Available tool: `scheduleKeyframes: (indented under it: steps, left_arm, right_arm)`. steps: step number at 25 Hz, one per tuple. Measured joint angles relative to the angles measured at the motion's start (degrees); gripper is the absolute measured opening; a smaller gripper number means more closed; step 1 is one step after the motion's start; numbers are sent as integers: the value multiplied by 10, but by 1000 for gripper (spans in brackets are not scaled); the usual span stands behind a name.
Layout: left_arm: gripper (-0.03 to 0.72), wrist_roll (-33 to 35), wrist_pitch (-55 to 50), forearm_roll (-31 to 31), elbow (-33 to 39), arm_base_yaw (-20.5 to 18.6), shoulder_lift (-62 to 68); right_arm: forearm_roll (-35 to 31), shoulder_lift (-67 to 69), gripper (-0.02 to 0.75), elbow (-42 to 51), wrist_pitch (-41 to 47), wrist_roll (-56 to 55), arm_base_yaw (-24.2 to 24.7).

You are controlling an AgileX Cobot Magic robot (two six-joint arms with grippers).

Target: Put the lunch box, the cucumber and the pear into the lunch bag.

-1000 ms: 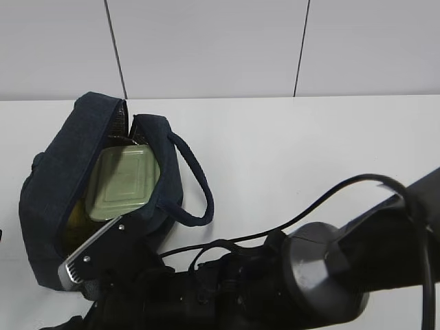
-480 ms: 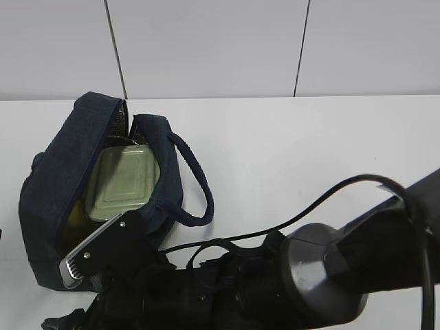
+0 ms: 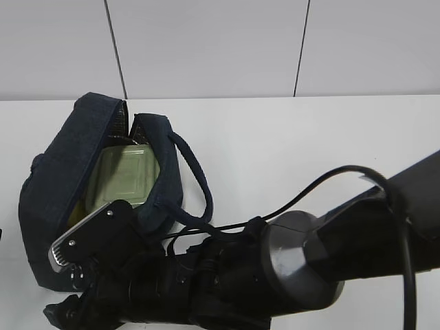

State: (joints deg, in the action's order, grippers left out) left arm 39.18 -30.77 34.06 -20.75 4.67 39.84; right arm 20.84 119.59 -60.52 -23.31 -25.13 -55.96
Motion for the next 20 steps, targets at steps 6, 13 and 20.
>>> scheduleKeyframes:
  steps: [6,13,20]
  left_arm:
    - [342,0,0,0,0,0,0]
    - [342,0,0,2,0,0,0]
    - [342,0,0,3,0,0,0]
  right_arm:
    - [-1,0,591,0,9,0,0]
    - [0,12,591,-3,-10,0,0]
    - [11,15,591,-4,-31,0,0]
